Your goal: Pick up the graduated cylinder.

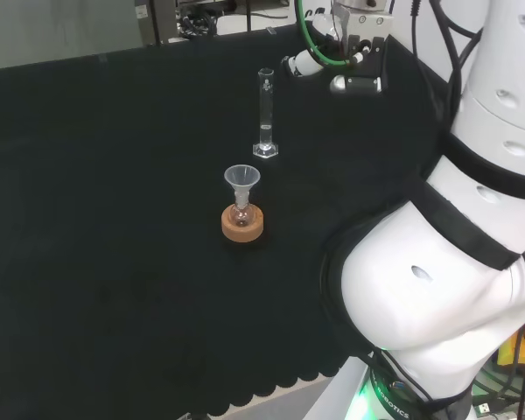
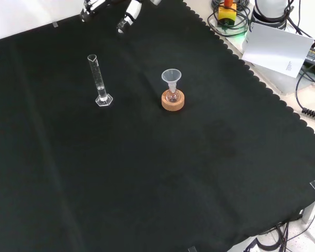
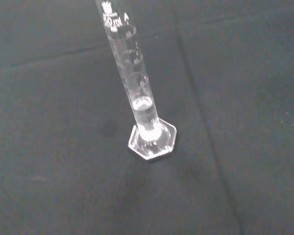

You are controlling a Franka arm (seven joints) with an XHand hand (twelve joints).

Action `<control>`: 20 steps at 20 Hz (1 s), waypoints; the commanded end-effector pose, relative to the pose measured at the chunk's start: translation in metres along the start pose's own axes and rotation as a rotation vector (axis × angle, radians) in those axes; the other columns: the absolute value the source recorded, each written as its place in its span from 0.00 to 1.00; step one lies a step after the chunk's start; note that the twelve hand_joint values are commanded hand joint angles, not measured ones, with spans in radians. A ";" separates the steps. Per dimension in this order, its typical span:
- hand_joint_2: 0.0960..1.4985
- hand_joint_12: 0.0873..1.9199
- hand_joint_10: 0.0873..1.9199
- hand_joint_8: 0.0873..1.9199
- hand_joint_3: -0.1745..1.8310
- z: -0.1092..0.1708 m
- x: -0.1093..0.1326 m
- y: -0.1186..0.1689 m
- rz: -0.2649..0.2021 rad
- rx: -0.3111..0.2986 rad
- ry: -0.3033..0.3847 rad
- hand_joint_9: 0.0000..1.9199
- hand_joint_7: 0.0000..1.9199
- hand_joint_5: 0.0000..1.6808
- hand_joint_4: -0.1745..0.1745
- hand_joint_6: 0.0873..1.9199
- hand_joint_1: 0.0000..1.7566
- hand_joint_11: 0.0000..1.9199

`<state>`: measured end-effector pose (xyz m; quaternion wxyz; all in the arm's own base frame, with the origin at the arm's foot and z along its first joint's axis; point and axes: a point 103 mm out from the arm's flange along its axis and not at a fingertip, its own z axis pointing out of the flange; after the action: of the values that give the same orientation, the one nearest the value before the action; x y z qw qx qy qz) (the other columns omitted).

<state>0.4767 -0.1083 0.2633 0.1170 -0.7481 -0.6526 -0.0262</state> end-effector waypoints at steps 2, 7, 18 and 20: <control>0.59 0.72 0.33 0.28 0.21 0.068 -0.031 0.073 -0.043 -0.043 0.154 0.12 0.03 0.13 0.39 0.00 0.38 0.02; 0.56 0.72 0.33 0.31 0.23 0.082 -0.039 0.078 -0.088 -0.087 0.213 0.17 0.08 0.16 0.35 0.00 0.42 0.02; 0.46 0.70 0.31 0.32 0.34 0.130 -0.044 0.087 -0.260 -0.049 0.392 0.22 0.11 0.21 0.31 0.00 0.49 0.06; 0.45 0.70 0.31 0.32 0.35 0.137 -0.044 0.090 -0.276 -0.040 0.424 0.22 0.11 0.21 0.31 0.00 0.49 0.07</control>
<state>0.5313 -0.1390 0.1407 0.1904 -0.6737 -0.6967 -0.1562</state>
